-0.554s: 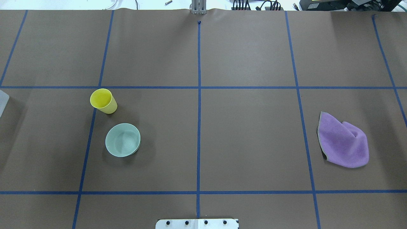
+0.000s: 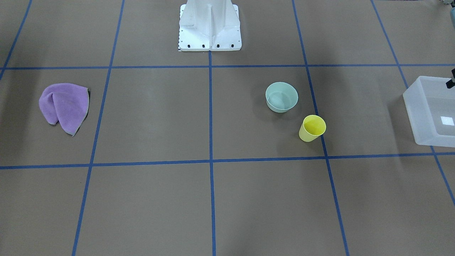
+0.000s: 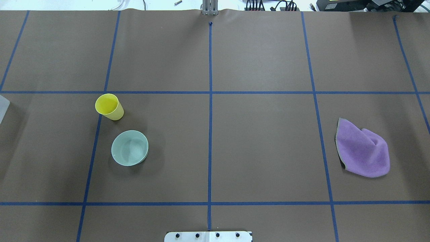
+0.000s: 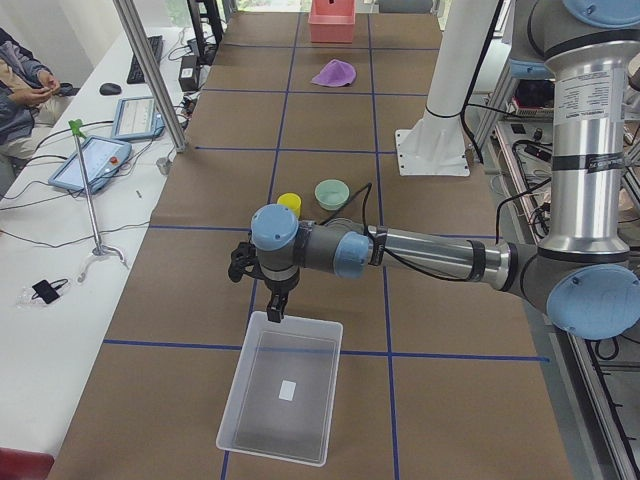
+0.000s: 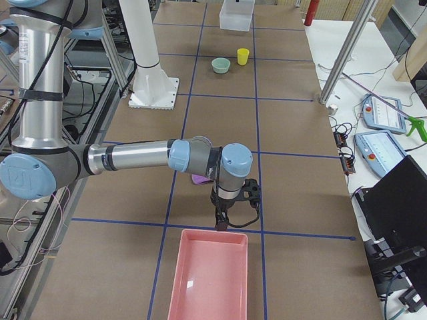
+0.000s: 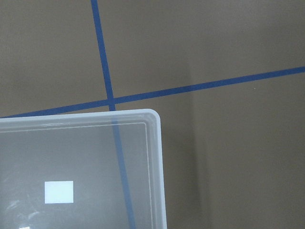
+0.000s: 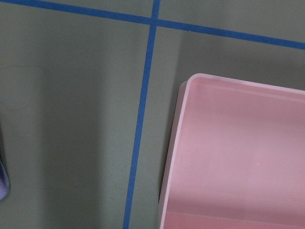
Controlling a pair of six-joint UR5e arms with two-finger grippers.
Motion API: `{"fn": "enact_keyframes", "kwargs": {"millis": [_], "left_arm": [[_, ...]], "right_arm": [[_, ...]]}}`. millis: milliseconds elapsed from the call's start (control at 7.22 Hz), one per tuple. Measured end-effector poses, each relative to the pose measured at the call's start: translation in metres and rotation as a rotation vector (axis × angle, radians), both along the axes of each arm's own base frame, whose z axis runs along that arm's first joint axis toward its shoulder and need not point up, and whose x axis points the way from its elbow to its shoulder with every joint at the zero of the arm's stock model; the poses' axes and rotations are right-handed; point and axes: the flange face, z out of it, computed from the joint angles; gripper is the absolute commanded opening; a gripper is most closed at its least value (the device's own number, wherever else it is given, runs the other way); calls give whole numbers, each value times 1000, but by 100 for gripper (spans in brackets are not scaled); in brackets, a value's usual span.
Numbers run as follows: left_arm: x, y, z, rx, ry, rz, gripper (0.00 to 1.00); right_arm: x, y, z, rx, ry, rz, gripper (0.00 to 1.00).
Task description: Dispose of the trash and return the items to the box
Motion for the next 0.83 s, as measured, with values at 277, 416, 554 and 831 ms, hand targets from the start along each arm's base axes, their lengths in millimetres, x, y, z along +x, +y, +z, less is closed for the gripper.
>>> {"fn": "enact_keyframes", "kwargs": {"millis": [277,416,554,831], "left_arm": [[1,0,-4,13,2,2,98],[2,-5,-11,33,4,4,98],[6,-11,-22,55,8,1,98],[40,-17,-47,51,25,-2,98]], "right_arm": [[1,3,1,0,-3,-1,100],[1,5,1,0,-6,0,100],[1,7,0,1,-6,1,100],[0,7,-1,1,-5,2,100]]}}
